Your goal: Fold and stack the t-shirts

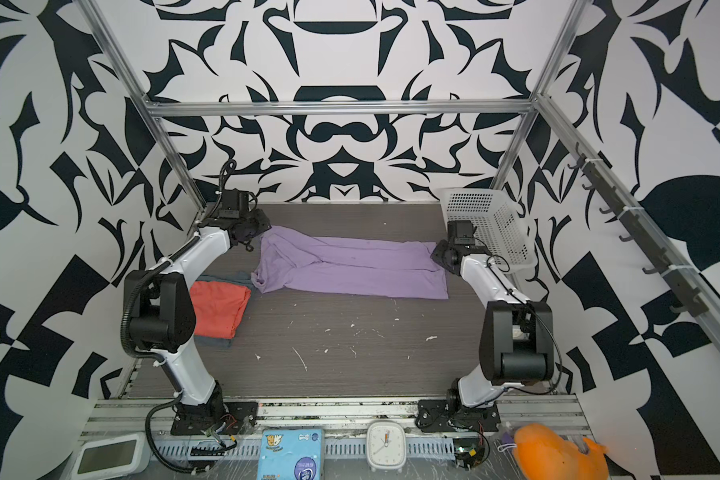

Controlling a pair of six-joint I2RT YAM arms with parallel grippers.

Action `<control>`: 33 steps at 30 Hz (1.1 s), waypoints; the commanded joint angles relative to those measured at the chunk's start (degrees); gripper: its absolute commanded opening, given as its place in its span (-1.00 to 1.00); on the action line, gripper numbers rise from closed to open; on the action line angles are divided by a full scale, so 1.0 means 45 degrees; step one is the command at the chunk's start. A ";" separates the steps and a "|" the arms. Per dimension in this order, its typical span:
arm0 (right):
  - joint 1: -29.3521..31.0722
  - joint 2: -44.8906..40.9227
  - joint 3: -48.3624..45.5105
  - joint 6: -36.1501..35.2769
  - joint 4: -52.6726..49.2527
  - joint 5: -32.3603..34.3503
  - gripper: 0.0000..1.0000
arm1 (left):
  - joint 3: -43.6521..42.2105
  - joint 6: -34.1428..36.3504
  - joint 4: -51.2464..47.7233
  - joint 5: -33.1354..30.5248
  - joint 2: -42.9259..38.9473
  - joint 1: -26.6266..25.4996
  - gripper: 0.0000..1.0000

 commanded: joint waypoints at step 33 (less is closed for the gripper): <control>0.1020 0.4022 -0.0719 0.1078 0.1912 -0.0743 -0.34 | -0.6473 -0.1205 -0.0281 0.0265 -0.1695 -0.0007 -0.09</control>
